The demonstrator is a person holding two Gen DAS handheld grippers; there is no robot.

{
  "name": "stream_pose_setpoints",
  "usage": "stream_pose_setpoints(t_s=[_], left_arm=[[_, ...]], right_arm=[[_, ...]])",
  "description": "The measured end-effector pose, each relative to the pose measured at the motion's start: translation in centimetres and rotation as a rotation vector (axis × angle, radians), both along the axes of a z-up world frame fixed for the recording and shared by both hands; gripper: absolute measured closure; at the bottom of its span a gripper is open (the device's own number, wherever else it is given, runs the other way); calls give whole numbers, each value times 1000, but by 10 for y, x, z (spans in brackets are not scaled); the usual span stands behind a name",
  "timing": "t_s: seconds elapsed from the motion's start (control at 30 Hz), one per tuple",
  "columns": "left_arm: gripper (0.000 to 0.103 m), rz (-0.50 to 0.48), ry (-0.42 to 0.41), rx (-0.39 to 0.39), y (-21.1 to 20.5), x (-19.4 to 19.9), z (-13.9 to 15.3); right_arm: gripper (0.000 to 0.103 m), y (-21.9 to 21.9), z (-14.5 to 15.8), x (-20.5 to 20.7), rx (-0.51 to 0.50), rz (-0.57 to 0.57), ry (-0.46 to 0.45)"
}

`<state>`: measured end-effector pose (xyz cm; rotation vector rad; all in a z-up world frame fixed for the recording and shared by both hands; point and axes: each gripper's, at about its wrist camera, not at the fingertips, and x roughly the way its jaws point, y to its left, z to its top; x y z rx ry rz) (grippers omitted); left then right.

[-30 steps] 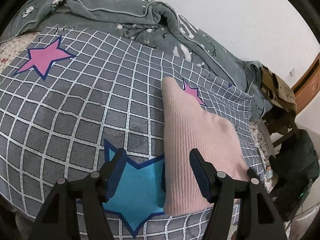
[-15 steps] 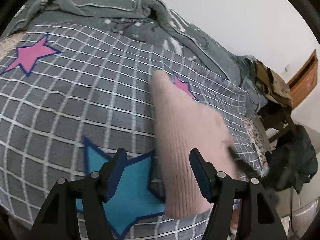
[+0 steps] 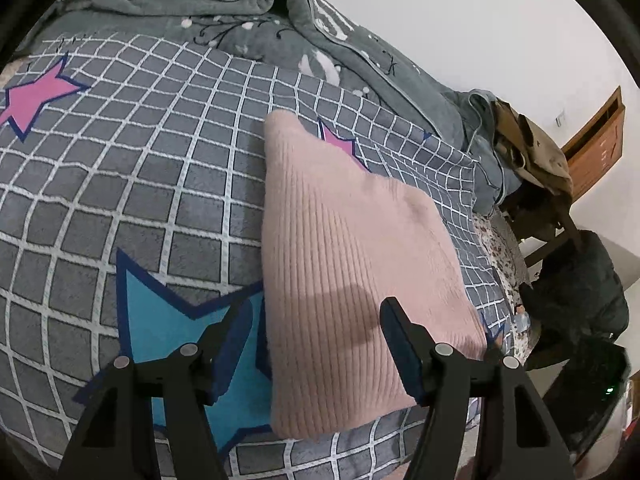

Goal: Fold small clothes

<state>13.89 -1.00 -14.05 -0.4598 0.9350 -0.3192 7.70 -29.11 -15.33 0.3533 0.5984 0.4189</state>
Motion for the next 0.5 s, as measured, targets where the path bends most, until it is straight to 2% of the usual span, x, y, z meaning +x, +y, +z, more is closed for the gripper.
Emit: stream_pose_setpoints(t_s=[0.03,0.1,0.13,0.23,0.3,0.37,0.4,0.43,0.5], left_arm=[[39,-2,0,1,-1,-1,0],[39,-4,-6,4,-1,-6,3],[39,-3,-9,6,0,-8,4],[38,10,-27,7,7,-17,6],[37,12,-29,8,9,-19,3],[37,13,-18,-9,9,-19,0],[37,10,-12,-16,8,-18,-1],[37,5,-8,-20,7,-18,-2],[37,-5,-14,-3,3,-18,-1]], right_arm=[[59,7,-7,7,-27,-18,31],[95,14,-19,18,-23,4,103],[98,13,-20,21,2,33,114],[99,-22,-3,-1,112,-30,-38],[99,-37,-11,-1,123,-76,0],[99,-34,-38,14,66,-87,127],[99,-31,-48,18,45,-85,163],[99,-28,-52,19,34,-85,173],[98,-22,-43,15,-3,-91,134]])
